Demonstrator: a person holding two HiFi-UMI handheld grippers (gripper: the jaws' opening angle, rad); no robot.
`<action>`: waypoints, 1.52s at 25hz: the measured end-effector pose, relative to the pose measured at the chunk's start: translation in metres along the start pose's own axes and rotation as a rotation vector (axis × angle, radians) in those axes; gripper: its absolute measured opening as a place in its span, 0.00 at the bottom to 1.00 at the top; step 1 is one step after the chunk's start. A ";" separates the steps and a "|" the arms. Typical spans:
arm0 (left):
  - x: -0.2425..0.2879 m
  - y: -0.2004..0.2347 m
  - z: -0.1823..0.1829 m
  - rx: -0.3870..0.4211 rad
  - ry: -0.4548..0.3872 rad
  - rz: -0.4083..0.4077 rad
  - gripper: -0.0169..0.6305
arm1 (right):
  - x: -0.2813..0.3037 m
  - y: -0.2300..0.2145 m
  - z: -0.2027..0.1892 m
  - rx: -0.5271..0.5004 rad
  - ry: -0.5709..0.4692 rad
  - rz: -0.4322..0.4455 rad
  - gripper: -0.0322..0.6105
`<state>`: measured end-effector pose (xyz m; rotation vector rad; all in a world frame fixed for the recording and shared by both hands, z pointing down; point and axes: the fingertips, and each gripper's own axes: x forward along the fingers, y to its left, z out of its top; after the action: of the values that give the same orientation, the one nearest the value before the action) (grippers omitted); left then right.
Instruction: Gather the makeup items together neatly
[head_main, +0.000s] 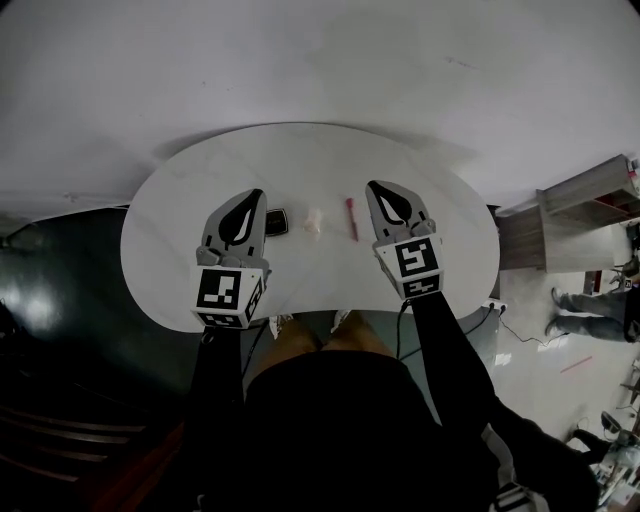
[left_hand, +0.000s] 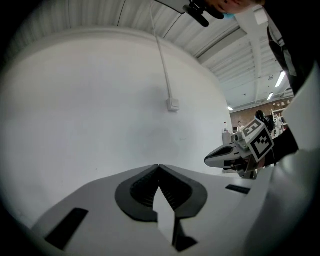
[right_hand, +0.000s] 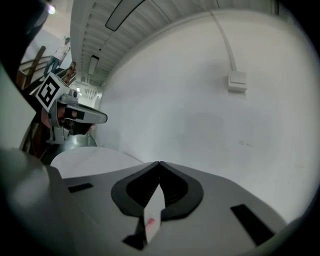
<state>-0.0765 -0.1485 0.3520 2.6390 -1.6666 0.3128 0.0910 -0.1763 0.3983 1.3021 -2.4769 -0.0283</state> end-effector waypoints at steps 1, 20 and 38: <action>0.001 -0.002 0.003 0.003 -0.012 0.014 0.05 | -0.004 -0.004 0.004 0.010 -0.020 -0.014 0.09; 0.018 -0.043 0.036 0.037 -0.075 0.097 0.05 | -0.046 -0.039 0.032 0.071 -0.238 -0.016 0.09; 0.023 -0.046 0.041 0.051 -0.076 0.100 0.05 | -0.057 -0.044 0.049 0.059 -0.279 0.004 0.09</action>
<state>-0.0186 -0.1538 0.3208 2.6402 -1.8413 0.2629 0.1406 -0.1622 0.3281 1.4010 -2.7317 -0.1461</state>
